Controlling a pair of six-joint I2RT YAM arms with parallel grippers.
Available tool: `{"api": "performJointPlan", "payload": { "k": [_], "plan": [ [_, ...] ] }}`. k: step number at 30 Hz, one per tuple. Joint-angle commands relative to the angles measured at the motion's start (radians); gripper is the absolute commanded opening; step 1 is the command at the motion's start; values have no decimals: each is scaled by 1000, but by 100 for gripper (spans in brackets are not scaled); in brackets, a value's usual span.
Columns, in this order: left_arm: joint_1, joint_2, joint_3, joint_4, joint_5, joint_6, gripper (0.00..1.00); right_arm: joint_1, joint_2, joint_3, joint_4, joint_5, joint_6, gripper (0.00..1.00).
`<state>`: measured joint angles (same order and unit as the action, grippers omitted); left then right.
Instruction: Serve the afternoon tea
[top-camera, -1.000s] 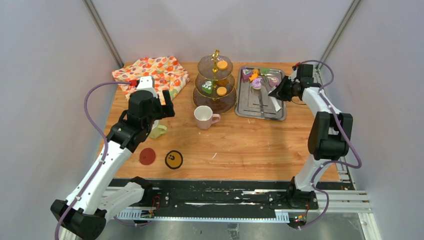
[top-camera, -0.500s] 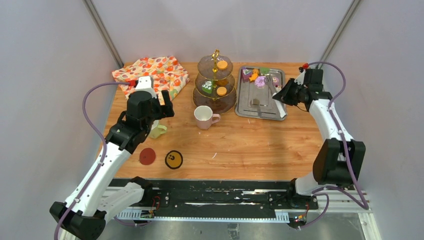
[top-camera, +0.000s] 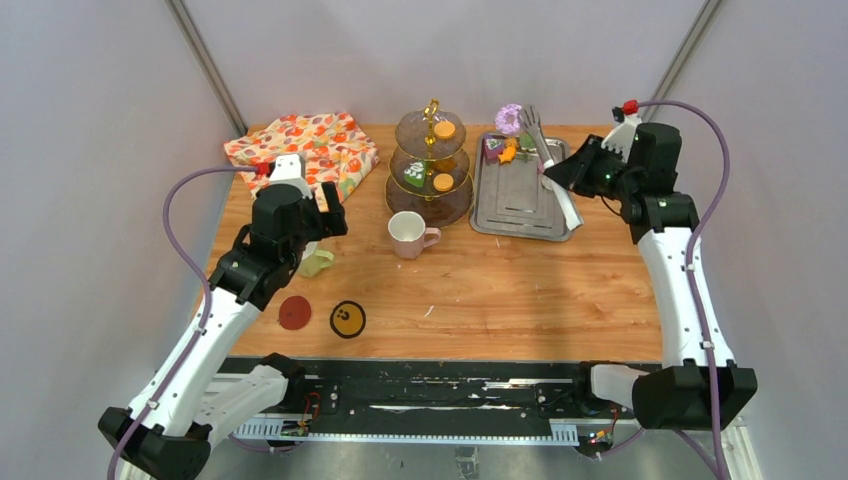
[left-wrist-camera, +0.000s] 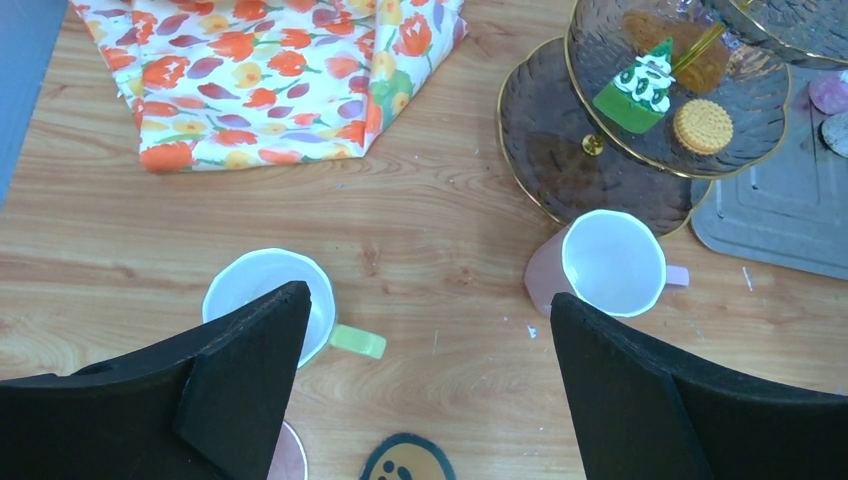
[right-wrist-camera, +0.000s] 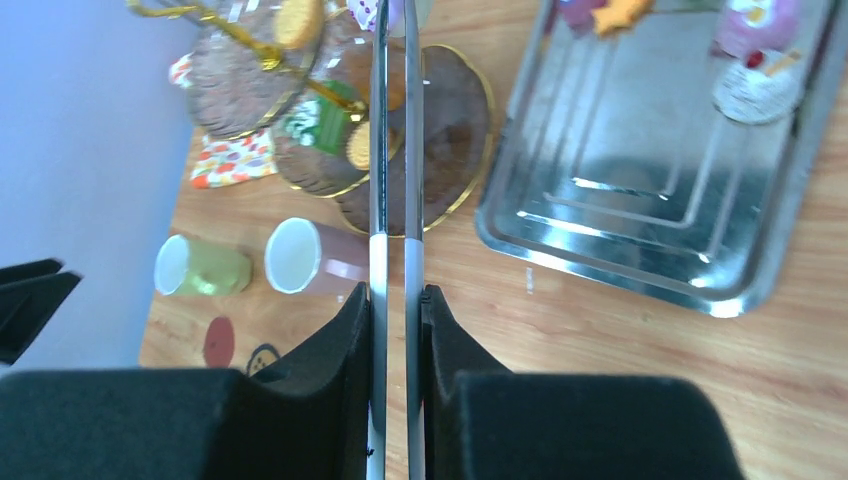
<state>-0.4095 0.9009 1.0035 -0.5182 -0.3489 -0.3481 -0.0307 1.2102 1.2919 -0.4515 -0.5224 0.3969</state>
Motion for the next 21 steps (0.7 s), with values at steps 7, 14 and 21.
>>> {"api": "performJointPlan", "payload": {
  "k": [7,14,21],
  "plan": [
    [-4,-51,0,1,-19,4,95,249,-7,116,33,-36,33,1],
    [-4,-57,-3,0,-13,3,95,371,42,131,95,-26,74,1],
    [-5,-52,-7,3,-9,4,95,437,64,69,216,51,165,1]
  ]
}}
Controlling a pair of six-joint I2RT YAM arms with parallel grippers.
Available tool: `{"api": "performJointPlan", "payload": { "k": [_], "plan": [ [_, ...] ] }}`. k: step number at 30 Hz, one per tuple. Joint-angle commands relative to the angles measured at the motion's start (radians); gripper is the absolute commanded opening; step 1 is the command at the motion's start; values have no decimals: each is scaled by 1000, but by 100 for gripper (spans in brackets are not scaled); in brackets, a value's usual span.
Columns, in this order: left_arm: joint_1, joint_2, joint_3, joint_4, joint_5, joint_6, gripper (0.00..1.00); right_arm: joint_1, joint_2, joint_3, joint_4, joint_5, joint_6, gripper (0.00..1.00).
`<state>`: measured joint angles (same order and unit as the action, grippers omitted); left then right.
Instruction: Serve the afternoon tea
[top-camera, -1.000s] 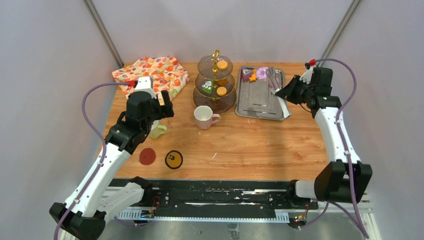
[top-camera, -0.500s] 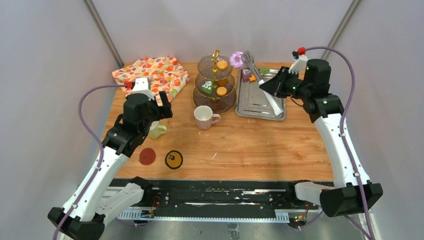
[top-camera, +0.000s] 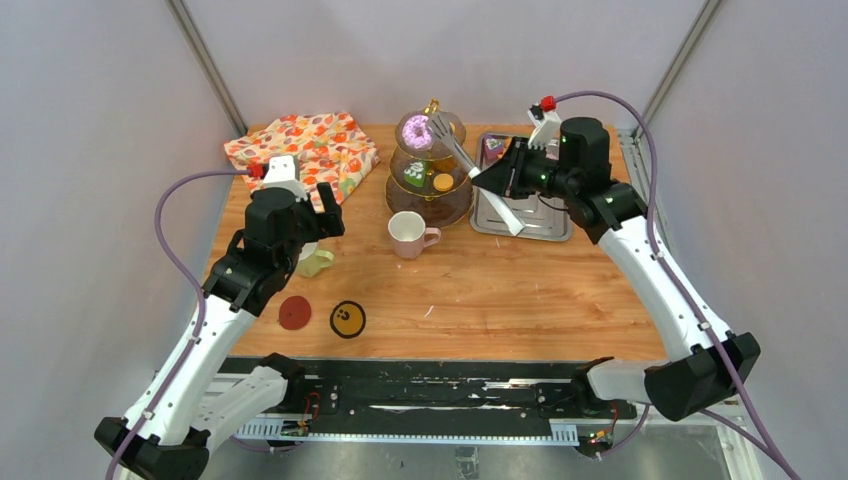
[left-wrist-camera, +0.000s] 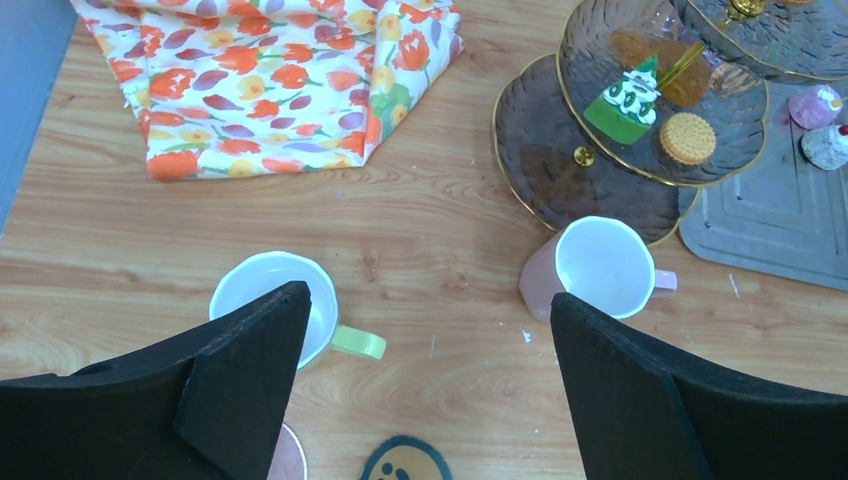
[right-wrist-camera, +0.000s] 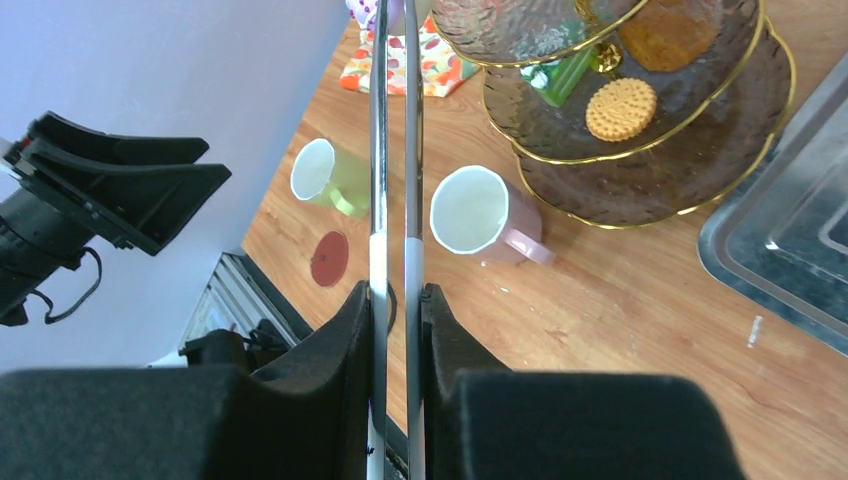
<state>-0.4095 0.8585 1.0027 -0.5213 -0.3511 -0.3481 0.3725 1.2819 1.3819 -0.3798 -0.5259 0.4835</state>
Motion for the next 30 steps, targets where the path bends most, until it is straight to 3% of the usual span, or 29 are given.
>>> {"api": "performJointPlan", "payload": {
  "k": [1,15,30],
  "plan": [
    [-4,-10,-7,7,-6,4,95,37,-9,-50,180,70,112,1],
    [-3,-19,-22,7,-6,6,95,55,92,-64,277,114,206,1],
    [-3,-14,-33,17,-9,10,95,78,38,-153,242,223,182,1]
  ]
}}
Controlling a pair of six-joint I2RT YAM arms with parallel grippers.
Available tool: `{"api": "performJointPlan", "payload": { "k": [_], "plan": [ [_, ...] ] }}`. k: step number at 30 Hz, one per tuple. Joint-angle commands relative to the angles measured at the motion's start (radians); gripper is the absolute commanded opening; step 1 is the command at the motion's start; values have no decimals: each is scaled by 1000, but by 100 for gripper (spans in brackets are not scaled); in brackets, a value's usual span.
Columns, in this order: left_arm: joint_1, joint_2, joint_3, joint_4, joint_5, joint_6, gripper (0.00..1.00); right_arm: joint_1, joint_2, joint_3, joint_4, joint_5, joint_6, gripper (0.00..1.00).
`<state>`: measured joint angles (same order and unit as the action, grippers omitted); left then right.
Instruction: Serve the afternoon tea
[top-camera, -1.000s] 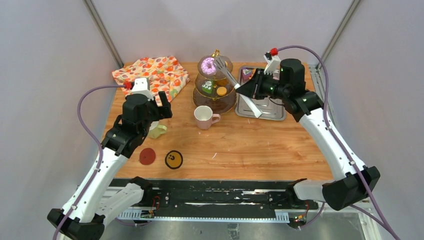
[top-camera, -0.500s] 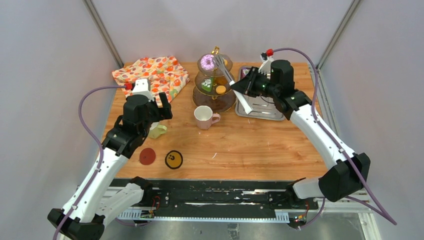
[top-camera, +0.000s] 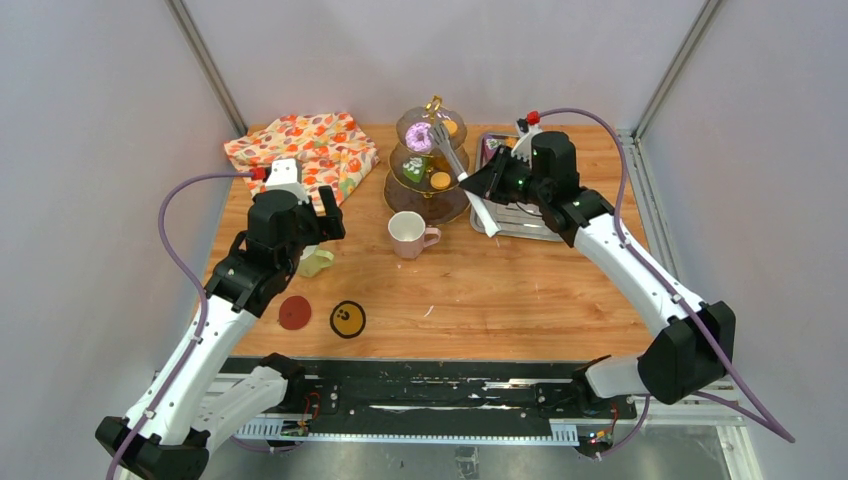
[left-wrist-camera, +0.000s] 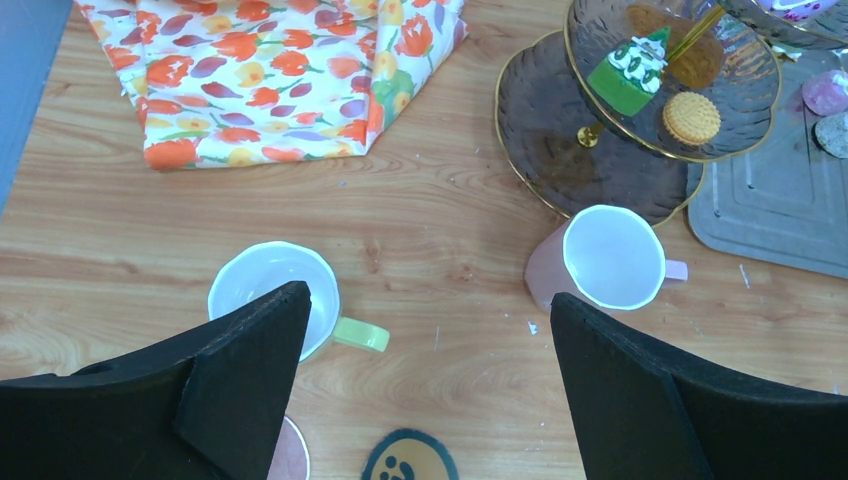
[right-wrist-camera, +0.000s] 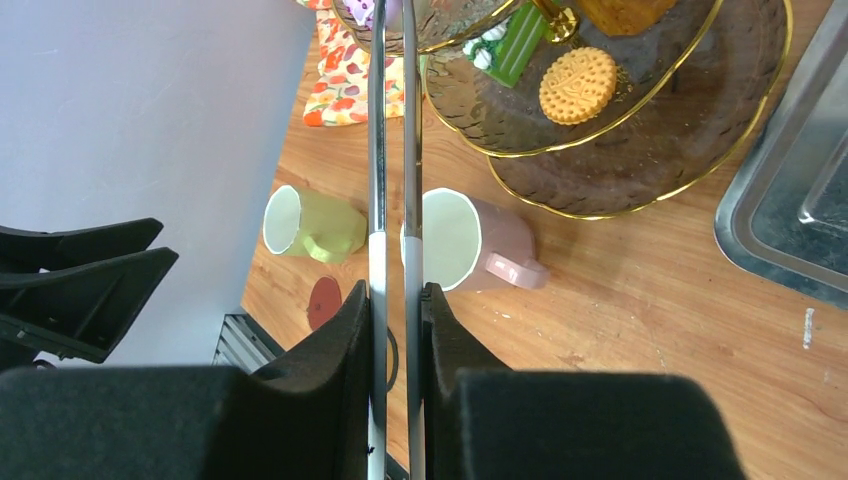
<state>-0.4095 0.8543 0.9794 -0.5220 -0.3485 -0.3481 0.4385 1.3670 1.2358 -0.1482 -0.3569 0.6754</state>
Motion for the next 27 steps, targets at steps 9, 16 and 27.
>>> {"api": "performJointPlan", "payload": {
  "k": [9,16,27],
  "plan": [
    [-4,-16,-10,17,-10,9,95,12,-43,11,-1,29,-15,21],
    [-5,-17,-10,17,-9,4,95,12,-66,15,-19,39,-40,30],
    [-4,-19,-2,11,-1,0,95,13,-133,31,-65,85,-100,31]
  ]
}}
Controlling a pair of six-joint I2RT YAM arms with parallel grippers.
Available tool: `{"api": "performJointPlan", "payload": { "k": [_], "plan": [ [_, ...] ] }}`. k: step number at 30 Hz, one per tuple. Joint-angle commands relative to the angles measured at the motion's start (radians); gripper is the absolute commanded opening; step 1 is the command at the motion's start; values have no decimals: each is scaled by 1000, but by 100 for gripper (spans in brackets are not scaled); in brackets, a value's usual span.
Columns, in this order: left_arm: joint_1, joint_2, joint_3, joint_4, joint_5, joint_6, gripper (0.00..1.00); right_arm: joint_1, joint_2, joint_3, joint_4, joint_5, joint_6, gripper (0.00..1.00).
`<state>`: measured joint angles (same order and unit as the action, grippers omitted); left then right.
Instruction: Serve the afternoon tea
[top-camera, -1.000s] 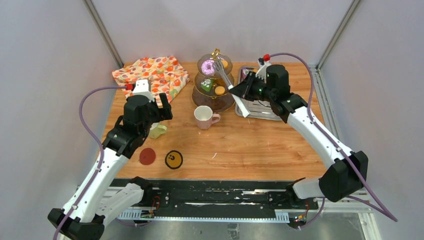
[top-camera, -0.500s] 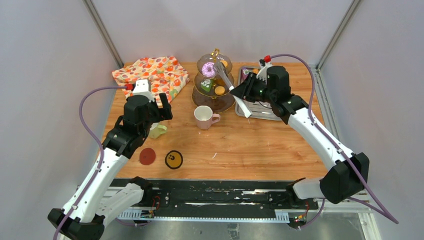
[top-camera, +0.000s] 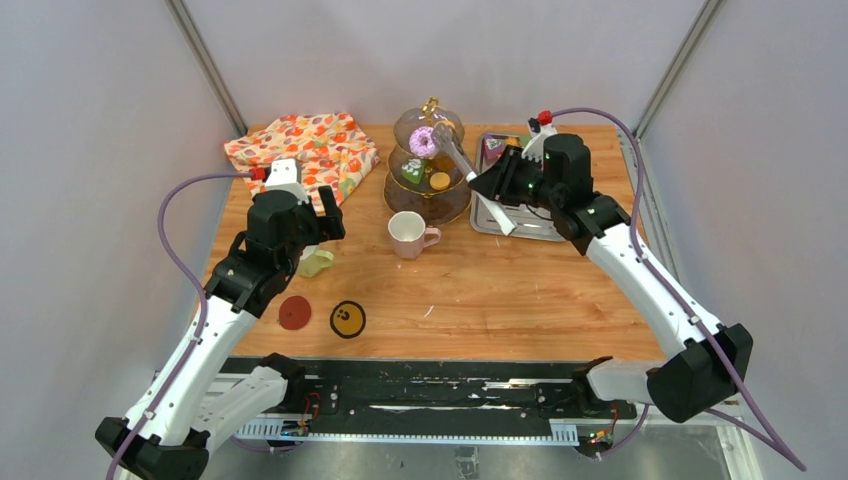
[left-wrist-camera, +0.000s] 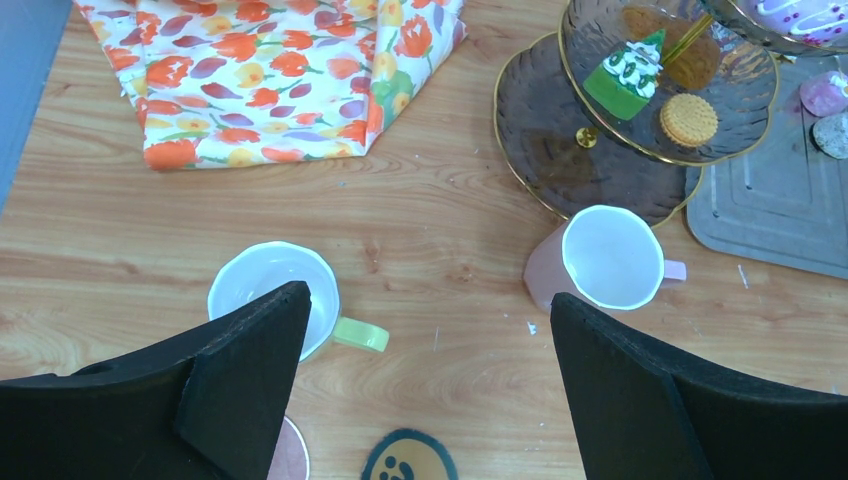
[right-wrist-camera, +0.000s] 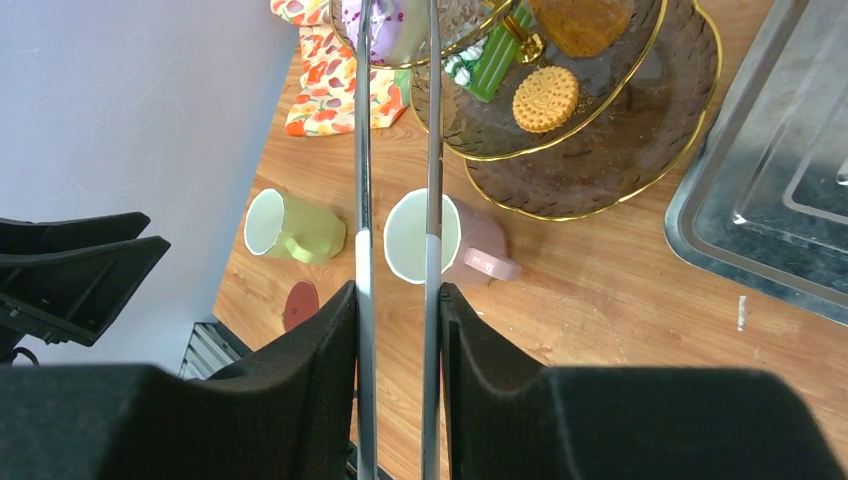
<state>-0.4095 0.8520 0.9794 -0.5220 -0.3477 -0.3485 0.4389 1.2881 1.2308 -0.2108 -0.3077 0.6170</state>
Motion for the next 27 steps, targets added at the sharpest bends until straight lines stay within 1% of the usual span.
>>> {"api": "performJointPlan", "payload": {
  "k": [1,4,6,15,20,27],
  "plan": [
    [-4,-17,-2,11,-2,-1,95,12,-60,42,-8,38,-48,32],
    [-3,-17,-3,11,0,-5,95,12,-58,65,-35,44,-70,38],
    [-3,-17,-2,13,3,-7,95,12,-55,71,-41,45,-76,40],
    [-5,-23,-2,7,0,-4,95,11,-64,79,-52,67,-89,40],
    [-3,-22,-1,9,0,-3,95,0,-99,107,-84,119,-118,40],
    [-4,-8,-3,20,1,-3,95,-20,-141,122,-92,135,-127,39]
  ]
}}
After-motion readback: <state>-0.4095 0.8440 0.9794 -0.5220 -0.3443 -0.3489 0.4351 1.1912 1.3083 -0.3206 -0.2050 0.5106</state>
